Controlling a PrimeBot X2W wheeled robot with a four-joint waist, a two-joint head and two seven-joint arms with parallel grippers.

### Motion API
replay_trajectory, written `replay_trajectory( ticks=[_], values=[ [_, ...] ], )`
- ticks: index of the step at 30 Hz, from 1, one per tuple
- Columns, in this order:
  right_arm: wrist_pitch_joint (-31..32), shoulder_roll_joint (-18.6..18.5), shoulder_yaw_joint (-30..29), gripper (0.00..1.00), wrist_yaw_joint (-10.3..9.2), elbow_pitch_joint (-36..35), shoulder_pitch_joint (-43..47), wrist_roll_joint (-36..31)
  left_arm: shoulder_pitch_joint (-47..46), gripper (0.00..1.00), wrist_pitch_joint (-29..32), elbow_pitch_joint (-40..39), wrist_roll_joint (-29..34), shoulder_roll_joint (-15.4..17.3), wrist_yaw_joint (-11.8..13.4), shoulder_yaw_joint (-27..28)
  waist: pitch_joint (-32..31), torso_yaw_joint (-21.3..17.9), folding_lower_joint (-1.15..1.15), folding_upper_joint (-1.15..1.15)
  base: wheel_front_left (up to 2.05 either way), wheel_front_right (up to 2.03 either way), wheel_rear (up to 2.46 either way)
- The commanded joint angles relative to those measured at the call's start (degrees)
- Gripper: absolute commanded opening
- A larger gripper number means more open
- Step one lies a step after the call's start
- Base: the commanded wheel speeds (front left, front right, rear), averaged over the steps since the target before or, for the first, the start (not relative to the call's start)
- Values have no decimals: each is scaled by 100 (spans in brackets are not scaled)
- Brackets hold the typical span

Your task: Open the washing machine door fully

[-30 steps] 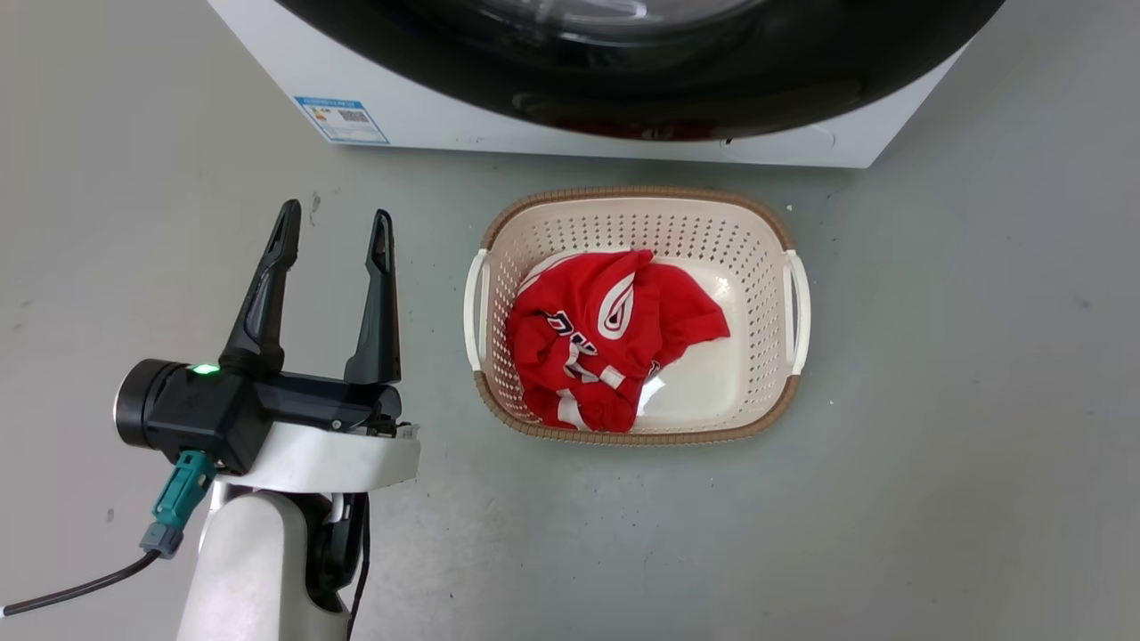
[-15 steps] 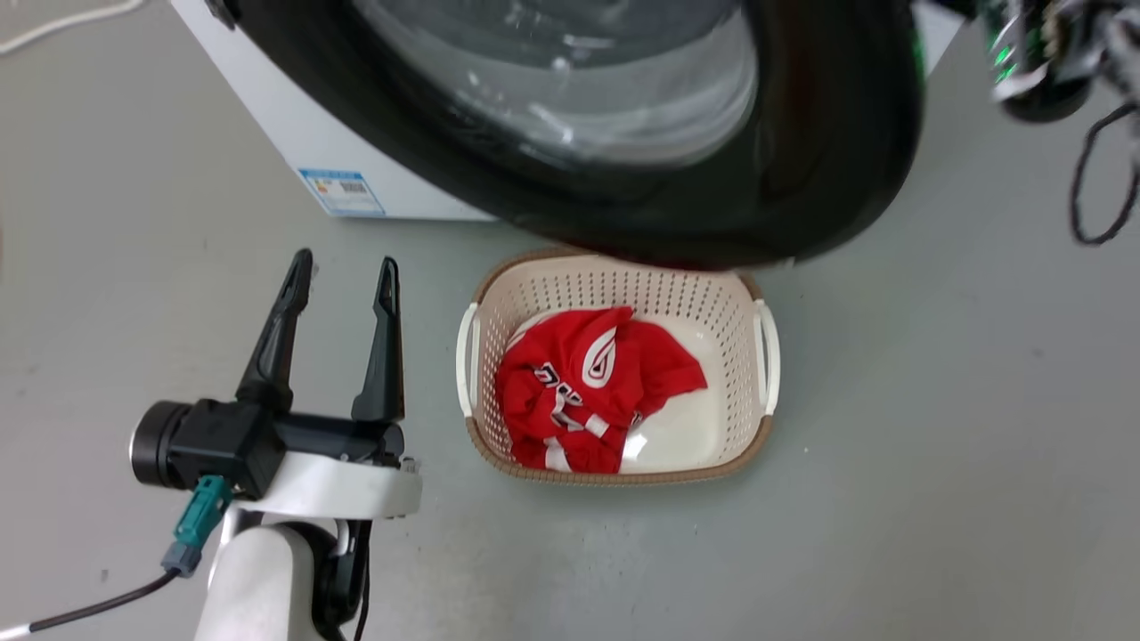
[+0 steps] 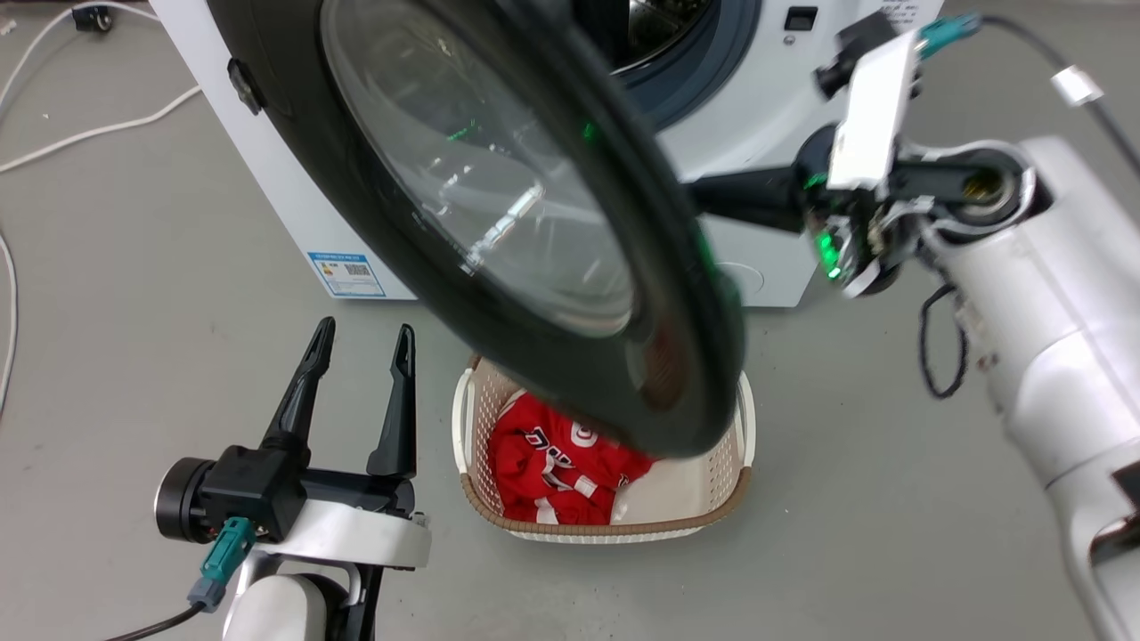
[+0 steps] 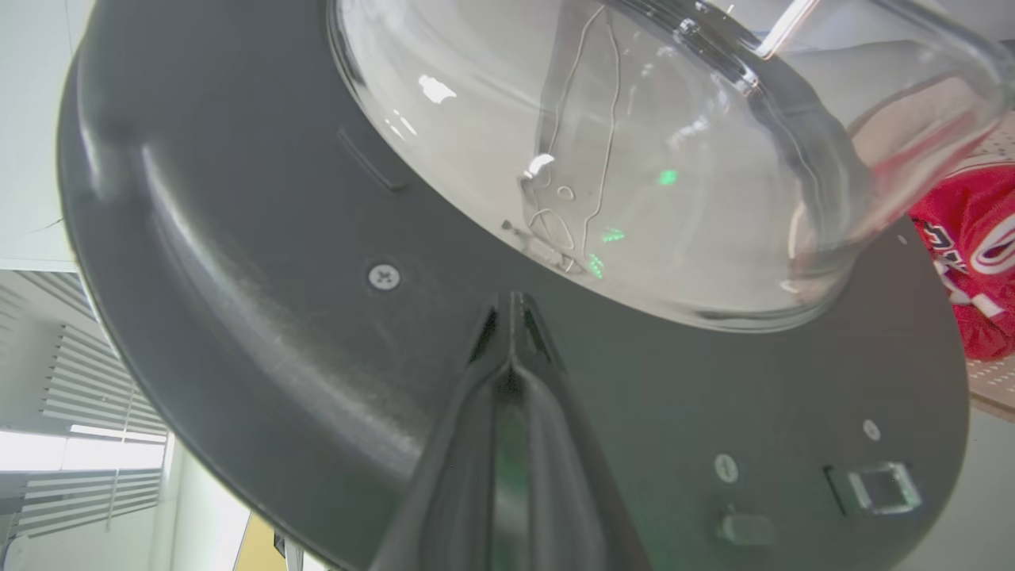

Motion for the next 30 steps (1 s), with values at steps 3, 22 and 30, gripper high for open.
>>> replay_trajectory(
  ticks=[3, 22, 30],
  values=[
    [60, 159, 46, 0, 0, -344, 350, 114, 83, 100, -15, 28, -14, -3, 3, -25, -79, -10, 0, 0, 0, 0, 0],
    [-736, 486, 340, 0, -1, -1519, 1352, 146, 162, 100, -14, 60, -86, -4, 34, -46, -143, -28, 0, 0, 0, 0, 0],
    [-2233, 214, -304, 0, 0, -1954, 1946, 50, 176, 100, -15, 80, -102, -3, 48, 51, -186, -178, 0, 0, 0, 0, 0]
  ],
)
